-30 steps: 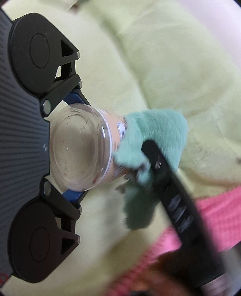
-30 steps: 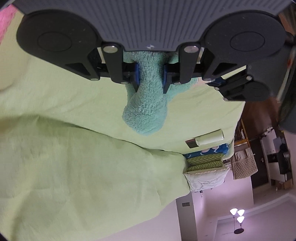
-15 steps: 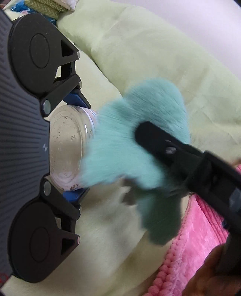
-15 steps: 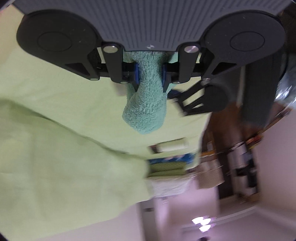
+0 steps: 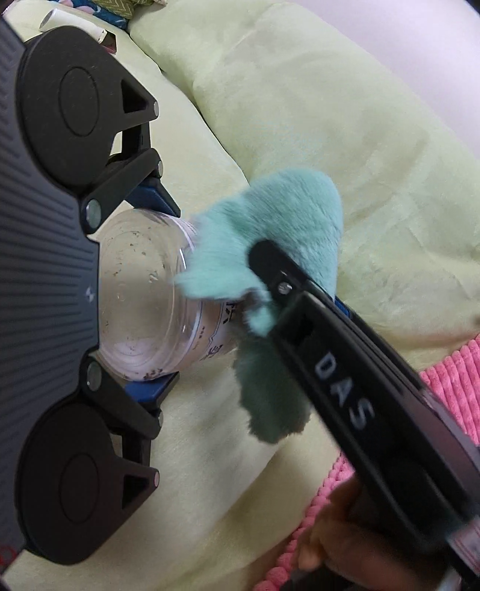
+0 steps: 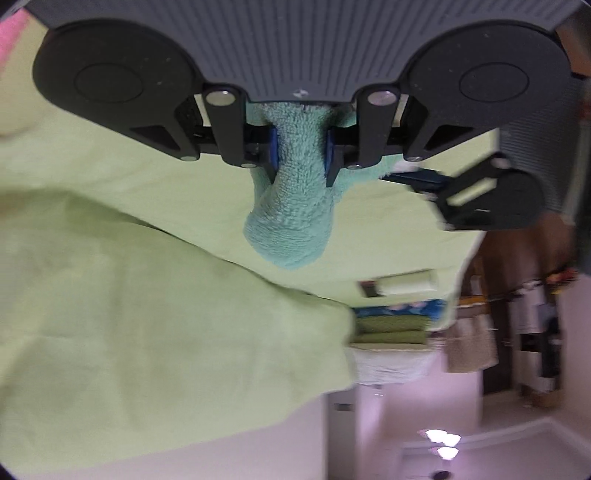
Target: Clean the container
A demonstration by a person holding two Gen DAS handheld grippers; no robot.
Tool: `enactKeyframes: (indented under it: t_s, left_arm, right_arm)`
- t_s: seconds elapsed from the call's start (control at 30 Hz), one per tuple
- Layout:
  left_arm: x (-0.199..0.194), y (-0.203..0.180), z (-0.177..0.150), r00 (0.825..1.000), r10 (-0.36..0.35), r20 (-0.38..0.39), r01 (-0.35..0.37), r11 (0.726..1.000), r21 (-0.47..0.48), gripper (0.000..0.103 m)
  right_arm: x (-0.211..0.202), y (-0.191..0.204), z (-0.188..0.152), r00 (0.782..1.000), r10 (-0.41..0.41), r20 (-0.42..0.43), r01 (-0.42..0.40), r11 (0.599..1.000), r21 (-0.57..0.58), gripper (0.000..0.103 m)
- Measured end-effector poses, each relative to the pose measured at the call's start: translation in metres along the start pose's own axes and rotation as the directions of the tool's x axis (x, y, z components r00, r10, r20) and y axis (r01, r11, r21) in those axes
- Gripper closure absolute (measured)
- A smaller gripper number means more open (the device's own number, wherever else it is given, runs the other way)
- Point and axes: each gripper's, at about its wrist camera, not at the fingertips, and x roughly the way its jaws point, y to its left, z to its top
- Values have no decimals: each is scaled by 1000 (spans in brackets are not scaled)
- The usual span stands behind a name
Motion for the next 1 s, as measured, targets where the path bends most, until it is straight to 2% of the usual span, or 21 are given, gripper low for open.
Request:
enactKeyframes:
  t_s: [0.1,0.17,0.27,0.3,0.4,0.5,0.6,0.67,0.73,0.83,1.0]
  left_arm:
    - [3,3,8,1000,-19,5,19,999,-39,17]
    - [8,16,15,996,-85,0,84,986,-144,16]
    - [11,47,14,978,-207,-13,191,923,-333,15]
    - [9,53,12,975,-222,-20,200,913,-355,17]
    - [6,47,9,978,-205,-29,185,928,-324,17]
    - [8,27,13,992,-123,-23,116,974,-195,18]
    - [8,11,15,999,-42,-19,41,998,-57,17]
    - [16,2,19,1000,-12,-14,12,1000,10,17]
    - [19,-3,20,1000,-2,-14,2,999,42,18]
    - [20,-3,19,1000,-1,-17,2,998,56,18]
    - [22,-2,21,1000,1,-13,0,998,63,18]
  right_arm:
    - [-3,-12,-1,1000,19,-7,-19,996,83,84]
    - [-5,-17,-2,1000,24,-11,-23,994,105,84]
    - [-4,-22,-3,999,38,-16,-35,989,144,84]
    - [-4,-23,-3,999,42,-19,-38,987,158,84]
    - [-10,-25,-3,999,31,-38,-24,986,167,83]
    - [-18,-17,5,998,38,-43,-32,993,114,83]
    - [-26,0,11,986,158,-50,-158,987,7,83]
    - [-26,11,11,970,232,-75,-235,971,-37,83]
    - [-23,17,9,959,271,-80,-275,960,-48,83]
    - [-19,16,7,956,284,-66,-287,958,-26,84]
    - [-17,20,5,983,180,-47,-183,980,-73,84]
